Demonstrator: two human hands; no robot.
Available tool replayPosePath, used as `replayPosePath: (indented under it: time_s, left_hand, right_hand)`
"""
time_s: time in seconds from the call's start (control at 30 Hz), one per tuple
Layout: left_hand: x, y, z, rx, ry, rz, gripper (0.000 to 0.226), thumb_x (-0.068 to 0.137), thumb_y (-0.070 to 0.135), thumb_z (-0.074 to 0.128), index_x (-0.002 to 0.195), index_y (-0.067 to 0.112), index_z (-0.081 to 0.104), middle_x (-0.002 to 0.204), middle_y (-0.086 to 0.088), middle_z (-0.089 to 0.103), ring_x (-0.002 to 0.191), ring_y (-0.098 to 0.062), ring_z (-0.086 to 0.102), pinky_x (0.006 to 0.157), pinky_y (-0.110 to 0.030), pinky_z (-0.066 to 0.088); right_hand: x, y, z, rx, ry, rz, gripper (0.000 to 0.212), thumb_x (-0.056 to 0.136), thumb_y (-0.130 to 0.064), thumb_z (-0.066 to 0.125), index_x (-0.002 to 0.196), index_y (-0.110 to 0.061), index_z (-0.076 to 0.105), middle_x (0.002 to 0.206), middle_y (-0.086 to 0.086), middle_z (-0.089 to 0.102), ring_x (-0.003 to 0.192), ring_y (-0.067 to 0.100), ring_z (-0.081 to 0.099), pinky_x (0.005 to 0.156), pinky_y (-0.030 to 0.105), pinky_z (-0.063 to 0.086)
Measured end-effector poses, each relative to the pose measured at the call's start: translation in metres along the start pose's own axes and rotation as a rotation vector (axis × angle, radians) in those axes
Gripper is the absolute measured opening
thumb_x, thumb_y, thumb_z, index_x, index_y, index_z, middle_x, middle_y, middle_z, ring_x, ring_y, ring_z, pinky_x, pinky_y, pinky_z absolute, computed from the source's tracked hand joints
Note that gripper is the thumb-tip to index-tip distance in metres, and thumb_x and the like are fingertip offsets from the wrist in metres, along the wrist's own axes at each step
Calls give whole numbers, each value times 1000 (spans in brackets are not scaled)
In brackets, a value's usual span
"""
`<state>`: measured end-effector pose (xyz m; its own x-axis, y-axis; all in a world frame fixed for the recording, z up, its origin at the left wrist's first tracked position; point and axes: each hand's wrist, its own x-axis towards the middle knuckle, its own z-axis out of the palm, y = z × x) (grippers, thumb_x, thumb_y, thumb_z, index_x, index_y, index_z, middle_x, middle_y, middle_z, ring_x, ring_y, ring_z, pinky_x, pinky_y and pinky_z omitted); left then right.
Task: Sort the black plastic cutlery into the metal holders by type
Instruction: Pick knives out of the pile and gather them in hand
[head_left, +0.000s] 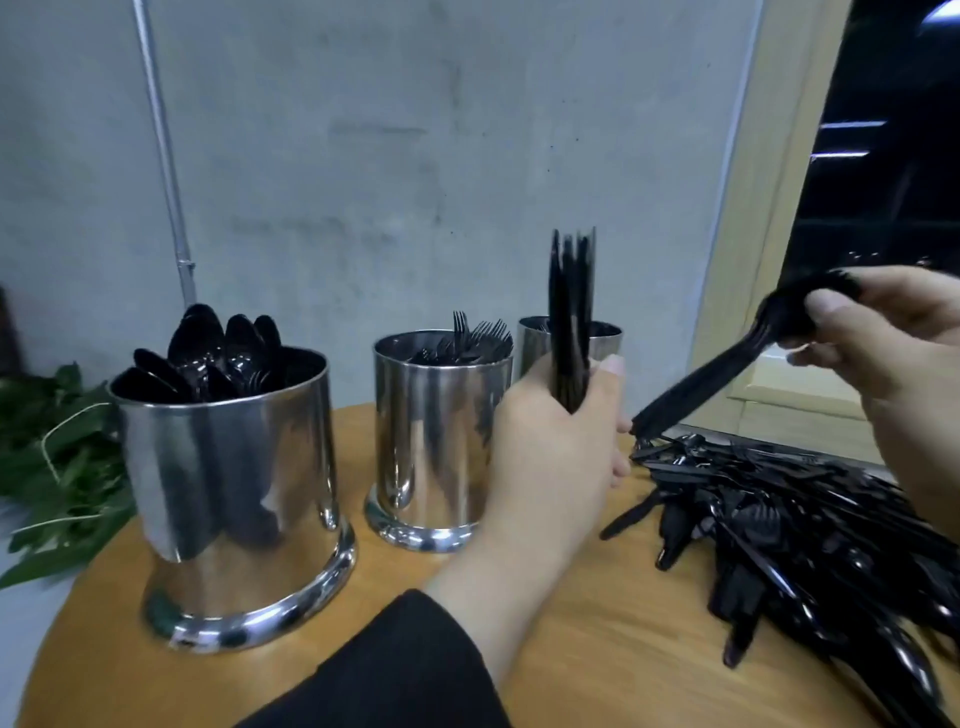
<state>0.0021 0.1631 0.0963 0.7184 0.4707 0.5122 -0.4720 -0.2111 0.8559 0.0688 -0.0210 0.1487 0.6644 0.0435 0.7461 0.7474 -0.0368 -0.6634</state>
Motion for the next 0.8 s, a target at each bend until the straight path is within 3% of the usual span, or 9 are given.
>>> replayPosePath:
  time_s: [0.13, 0.2, 0.3, 0.37, 0.47, 0.6, 0.67, 0.73, 0.8]
  left_hand:
    - [26, 2, -38, -132, 263, 44, 36, 100, 30, 63, 74, 7, 55, 48, -3, 42, 39, -22, 42, 45, -32, 38]
    - [34, 0, -52, -221, 331, 9, 27, 100, 27, 63, 82, 8, 59, 49, -1, 38, 38, -19, 37, 44, -30, 34]
    - [41, -1, -62, -308, 381, -24, 22, 100, 21, 61, 88, 3, 59, 48, 1, 36, 36, -17, 32, 42, -26, 30]
    - [43, -1, -65, -331, 387, -23, 23, 100, 19, 61, 84, 3, 60, 47, 0, 35, 36, -17, 31, 42, -26, 29]
    - [44, 1, -68, -373, 390, -23, 23, 100, 17, 60, 81, 4, 60, 47, -2, 35, 36, -18, 31, 41, -25, 30]
    - [47, 2, -73, -402, 373, -33, 23, 100, 15, 60, 80, 4, 60, 48, -3, 35, 35, -17, 31, 41, -24, 29]
    - [47, 2, -73, -381, 343, -46, 22, 99, 16, 60, 80, 5, 62, 48, -3, 36, 36, -18, 31, 41, -25, 30]
    - [46, 2, -73, -364, 294, -55, 21, 99, 16, 60, 80, 6, 63, 48, -3, 36, 36, -18, 31, 41, -25, 29]
    - [42, 2, -72, -353, 208, -69, 25, 99, 18, 59, 77, 7, 63, 48, -3, 36, 36, -17, 30, 41, -24, 29]
  right_hand:
    - [41, -15, 54, -1, -64, -163, 10, 98, -22, 63, 103, -22, 72, 92, 2, 76, 84, 20, 72, 75, 30, 58]
    - [54, -26, 84, -2, -84, -206, 9, 97, -16, 65, 103, -16, 71, 90, 0, 76, 80, 15, 72, 72, 26, 57]
    - [69, -32, 131, -39, -150, -212, 7, 96, -15, 66, 98, -21, 69, 84, -3, 73, 74, 10, 68, 70, 25, 53]
    - [76, -27, 158, -112, -214, -204, 7, 95, -18, 67, 98, -24, 71, 83, -2, 71, 80, 17, 68, 73, 32, 51]
    - [81, -13, 189, -251, -336, -166, 11, 96, -24, 66, 102, -24, 75, 81, -6, 69, 76, 13, 61, 68, 27, 43]
    - [68, 3, 208, -524, -661, -187, 20, 102, -28, 57, 107, -23, 75, 97, -1, 73, 86, 14, 62, 68, 25, 40]
    - [60, 8, 207, -580, -767, -243, 23, 104, -29, 52, 97, -19, 71, 97, 2, 72, 89, 20, 63, 69, 30, 44]
    - [58, 10, 199, -572, -749, -296, 38, 106, -33, 45, 101, -4, 68, 101, 10, 68, 94, 28, 62, 82, 38, 48]
    - [61, 6, 183, -497, -615, -283, 49, 106, -41, 41, 108, 1, 66, 104, 20, 67, 95, 34, 61, 84, 44, 48]
